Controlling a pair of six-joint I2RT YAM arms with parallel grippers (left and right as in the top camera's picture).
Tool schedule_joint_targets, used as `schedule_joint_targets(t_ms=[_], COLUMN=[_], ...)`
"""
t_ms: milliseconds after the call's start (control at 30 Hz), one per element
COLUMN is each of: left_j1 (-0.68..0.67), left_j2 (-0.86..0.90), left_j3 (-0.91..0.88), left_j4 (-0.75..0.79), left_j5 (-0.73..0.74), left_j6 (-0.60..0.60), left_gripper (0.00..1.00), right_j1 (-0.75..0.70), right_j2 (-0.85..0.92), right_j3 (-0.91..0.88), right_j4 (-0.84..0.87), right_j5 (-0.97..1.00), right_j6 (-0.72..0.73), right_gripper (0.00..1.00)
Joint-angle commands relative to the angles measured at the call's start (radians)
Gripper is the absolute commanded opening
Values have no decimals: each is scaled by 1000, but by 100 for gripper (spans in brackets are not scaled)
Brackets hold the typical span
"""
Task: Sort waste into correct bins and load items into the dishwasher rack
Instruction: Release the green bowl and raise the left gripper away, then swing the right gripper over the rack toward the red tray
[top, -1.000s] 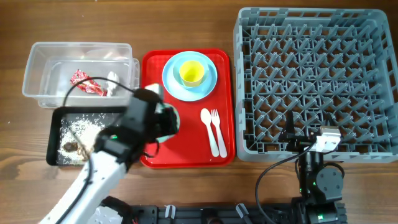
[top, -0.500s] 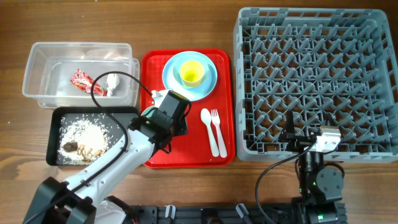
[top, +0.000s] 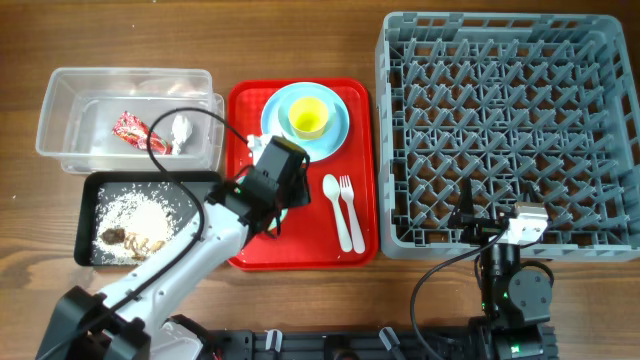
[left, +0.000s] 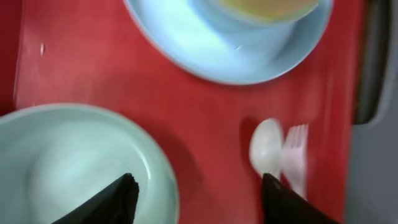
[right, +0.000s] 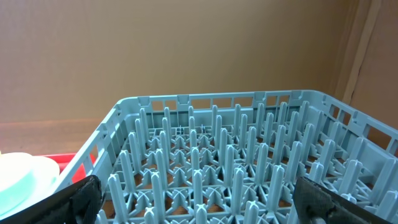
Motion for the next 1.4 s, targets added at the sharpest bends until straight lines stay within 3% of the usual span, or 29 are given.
schedule_joint_targets(t_ms=[0, 133, 300, 400, 500, 633, 833, 1167, 1267, 1367], left_j1=[62, 182, 396, 539, 686, 812, 872, 872, 872, 872], left_j2=[-76, -124, -137, -137, -137, -136, -136, -136, -136, -136], left_j3=[142, 257, 317, 317, 317, 317, 317, 317, 317, 317], left_j4=[-55, -138, -178, -182, -185, -209, -219, -219, -219, -219], left_j5=[6, 78, 248, 399, 519, 555, 555, 555, 555, 555], left_j6=[-3, -2, 5, 4, 4, 4, 4, 4, 4, 4], left_gripper=[74, 84, 88, 100, 100, 100, 100, 100, 100, 100], right_j1=[4, 4, 4, 4, 4, 4, 4, 5, 6, 19], right_j2=[-5, -5, -5, -5, -5, 19, 226, 869, 995, 1053], right_j3=[-1, -1, -1, -1, 1, 67, 309, 952, 1058, 1065], right_j4=[5, 7, 51, 60, 139, 99, -44, -434, -550, -560], right_j5=[17, 17, 16, 16, -45, -86, -197, -651, -689, -774], right_j6=[11, 11, 41, 159, 435, 463, 455, 359, 349, 348], right_gripper=[100, 100, 100, 100, 100, 100, 99, 100, 99, 100])
